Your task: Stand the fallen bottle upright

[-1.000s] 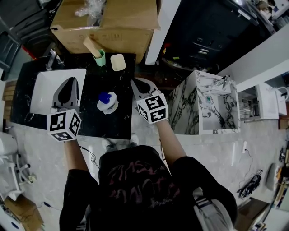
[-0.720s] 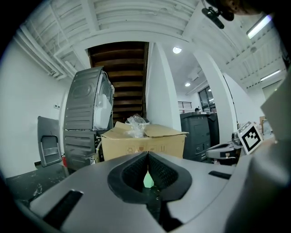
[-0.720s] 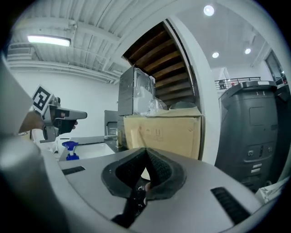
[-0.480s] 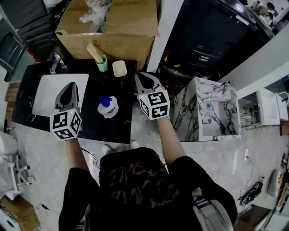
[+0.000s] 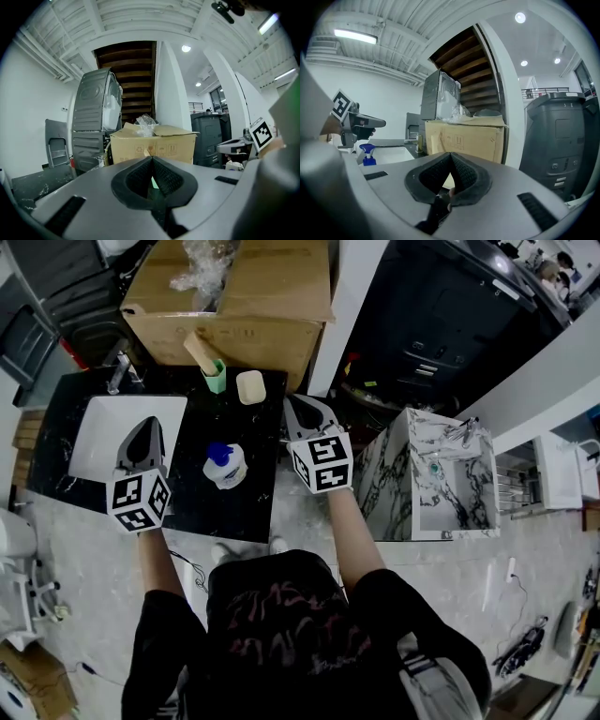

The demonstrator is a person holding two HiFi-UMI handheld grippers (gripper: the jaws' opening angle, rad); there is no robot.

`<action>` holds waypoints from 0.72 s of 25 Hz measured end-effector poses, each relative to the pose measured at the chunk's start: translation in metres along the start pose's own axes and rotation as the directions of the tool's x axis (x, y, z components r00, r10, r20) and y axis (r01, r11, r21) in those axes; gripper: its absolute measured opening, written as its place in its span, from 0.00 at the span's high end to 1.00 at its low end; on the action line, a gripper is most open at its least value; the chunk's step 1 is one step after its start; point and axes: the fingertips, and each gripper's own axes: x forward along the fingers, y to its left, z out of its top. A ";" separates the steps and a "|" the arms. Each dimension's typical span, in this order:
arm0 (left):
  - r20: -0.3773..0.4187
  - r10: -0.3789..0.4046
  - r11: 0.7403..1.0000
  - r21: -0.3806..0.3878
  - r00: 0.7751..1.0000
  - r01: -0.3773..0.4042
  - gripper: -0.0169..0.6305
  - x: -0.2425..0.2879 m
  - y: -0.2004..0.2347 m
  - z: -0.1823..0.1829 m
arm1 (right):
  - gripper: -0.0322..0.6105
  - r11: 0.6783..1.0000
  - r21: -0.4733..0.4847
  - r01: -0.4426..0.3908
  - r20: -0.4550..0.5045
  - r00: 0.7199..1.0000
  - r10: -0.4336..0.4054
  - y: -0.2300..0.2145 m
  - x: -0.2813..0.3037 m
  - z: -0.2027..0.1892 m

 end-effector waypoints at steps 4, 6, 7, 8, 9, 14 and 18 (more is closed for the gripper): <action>0.009 0.004 1.000 -0.002 1.000 -0.004 0.95 -0.003 -0.003 0.000 | 0.93 1.000 0.000 0.005 0.004 1.000 -0.005 0.000 0.000 0.001; 0.012 0.006 1.000 -0.003 1.000 -0.006 0.95 -0.003 -0.005 0.000 | 0.93 1.000 0.002 0.005 0.005 1.000 -0.005 0.001 0.001 0.001; 0.013 0.007 1.000 -0.003 1.000 -0.007 0.95 -0.003 -0.006 0.000 | 0.93 1.000 0.001 0.006 0.005 1.000 -0.006 0.001 0.001 0.001; 0.013 0.008 1.000 -0.004 1.000 -0.008 0.95 -0.004 -0.007 -0.001 | 0.93 1.000 -0.001 0.006 0.004 1.000 -0.006 0.001 0.001 0.001; 0.013 0.010 1.000 -0.005 1.000 -0.010 0.95 -0.005 -0.007 -0.001 | 0.93 1.000 -0.003 0.008 0.003 1.000 -0.007 0.002 0.001 0.001; 0.024 0.010 1.000 -0.003 1.000 -0.010 0.95 -0.011 -0.013 0.000 | 0.93 1.000 -0.003 0.010 0.007 1.000 -0.010 0.003 -0.002 0.002; 0.029 0.012 1.000 -0.003 1.000 -0.012 0.95 -0.017 -0.015 0.000 | 0.93 1.000 -0.004 0.012 0.013 1.000 -0.012 0.006 -0.006 0.003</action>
